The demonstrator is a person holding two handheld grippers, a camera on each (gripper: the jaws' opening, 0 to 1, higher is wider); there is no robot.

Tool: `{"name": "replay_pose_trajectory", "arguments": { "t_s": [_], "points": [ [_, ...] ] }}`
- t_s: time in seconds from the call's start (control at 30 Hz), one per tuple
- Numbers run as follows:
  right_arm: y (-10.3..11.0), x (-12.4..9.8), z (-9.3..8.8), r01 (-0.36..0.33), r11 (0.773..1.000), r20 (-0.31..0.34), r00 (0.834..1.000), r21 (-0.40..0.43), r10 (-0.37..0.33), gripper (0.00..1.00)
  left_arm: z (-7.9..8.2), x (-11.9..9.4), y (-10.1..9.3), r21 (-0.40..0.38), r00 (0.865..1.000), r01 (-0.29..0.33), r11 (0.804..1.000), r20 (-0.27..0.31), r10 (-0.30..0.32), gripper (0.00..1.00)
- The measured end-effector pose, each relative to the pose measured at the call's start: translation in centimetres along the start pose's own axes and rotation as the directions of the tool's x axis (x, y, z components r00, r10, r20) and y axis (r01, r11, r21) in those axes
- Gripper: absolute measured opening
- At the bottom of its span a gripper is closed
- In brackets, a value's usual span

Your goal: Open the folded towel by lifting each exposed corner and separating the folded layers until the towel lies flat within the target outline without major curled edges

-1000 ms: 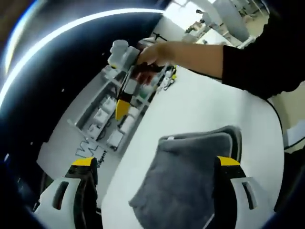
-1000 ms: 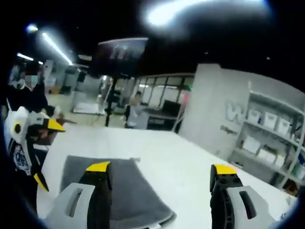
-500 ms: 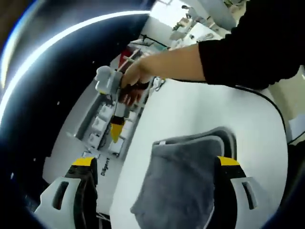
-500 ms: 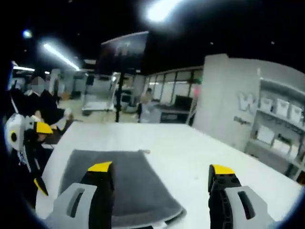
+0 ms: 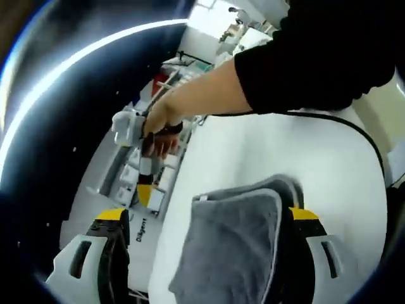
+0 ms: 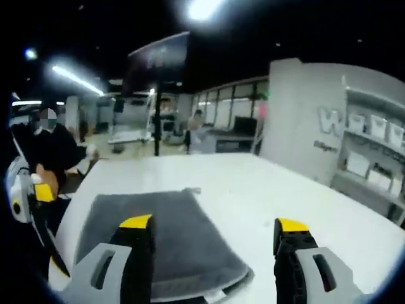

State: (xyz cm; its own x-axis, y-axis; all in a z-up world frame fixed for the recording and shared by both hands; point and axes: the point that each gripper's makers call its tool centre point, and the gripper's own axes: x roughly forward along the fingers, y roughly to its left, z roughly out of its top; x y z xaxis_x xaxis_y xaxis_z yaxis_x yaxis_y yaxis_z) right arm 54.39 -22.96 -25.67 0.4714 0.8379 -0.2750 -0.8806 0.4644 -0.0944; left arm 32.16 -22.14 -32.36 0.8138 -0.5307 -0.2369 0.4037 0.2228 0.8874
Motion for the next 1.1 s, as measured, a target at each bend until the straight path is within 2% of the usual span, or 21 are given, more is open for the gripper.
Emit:
{"name": "replay_pose_trajectory", "arguments": {
  "t_s": [0.07,0.17,0.23,0.43,0.6,0.77,0.83,0.9,1.1],
  "points": [
    [-0.1,0.1,-0.2,-0.001,1.0,-0.003,1.0,0.002,0.001,0.73,0.3,0.0,-0.5,0.014,1.0,0.001,1.0,0.01,-0.002,1.0],
    [-0.3,0.2,-0.9,0.005,1.0,-0.025,1.0,-0.013,-0.005,0.69,1.0,0.3,0.2,0.038,0.998,-0.048,0.998,0.035,0.047,0.93],
    [-0.7,0.2,-1.5,0.016,1.0,-0.053,0.998,-0.022,-0.017,0.68,1.0,0.6,0.3,0.049,0.996,-0.076,0.996,0.041,0.074,0.92],
    [-0.8,0.1,-1.8,0.026,0.999,-0.068,0.997,-0.026,-0.028,0.68,0.3,1.5,-1.3,0.065,0.999,-0.04,0.997,0.023,0.039,0.92],
    [-0.7,0.7,-2.7,0.016,0.999,-0.104,0.994,-0.039,-0.02,0.68,0.7,0.8,-1.2,0.094,0.998,-0.049,0.994,0.031,0.046,0.91],
    [-0.9,0.8,-3.1,0.022,0.999,-0.109,0.994,-0.023,-0.025,0.7,0.2,1.0,-1.7,0.101,1.0,-0.017,0.995,0.011,0.016,0.9],
    [-1.1,0.8,-3.1,0.025,1.0,-0.104,0.994,-0.01,-0.026,0.72,0.4,0.7,-2.0,0.102,1.0,-0.009,0.995,0.02,0.007,0.89],
    [-1.4,0.7,-3.1,0.034,0.999,-0.107,0.994,-0.008,-0.034,0.71,0.6,0.6,-2.0,0.108,1.0,-0.011,0.994,0.026,0.009,0.89],
    [-1.5,0.9,-3.4,0.037,0.999,-0.117,0.992,-0.01,-0.038,0.71,0.1,1.4,-1.7,0.117,1.0,-0.023,0.993,0.013,0.022,0.85]
  ]
}}
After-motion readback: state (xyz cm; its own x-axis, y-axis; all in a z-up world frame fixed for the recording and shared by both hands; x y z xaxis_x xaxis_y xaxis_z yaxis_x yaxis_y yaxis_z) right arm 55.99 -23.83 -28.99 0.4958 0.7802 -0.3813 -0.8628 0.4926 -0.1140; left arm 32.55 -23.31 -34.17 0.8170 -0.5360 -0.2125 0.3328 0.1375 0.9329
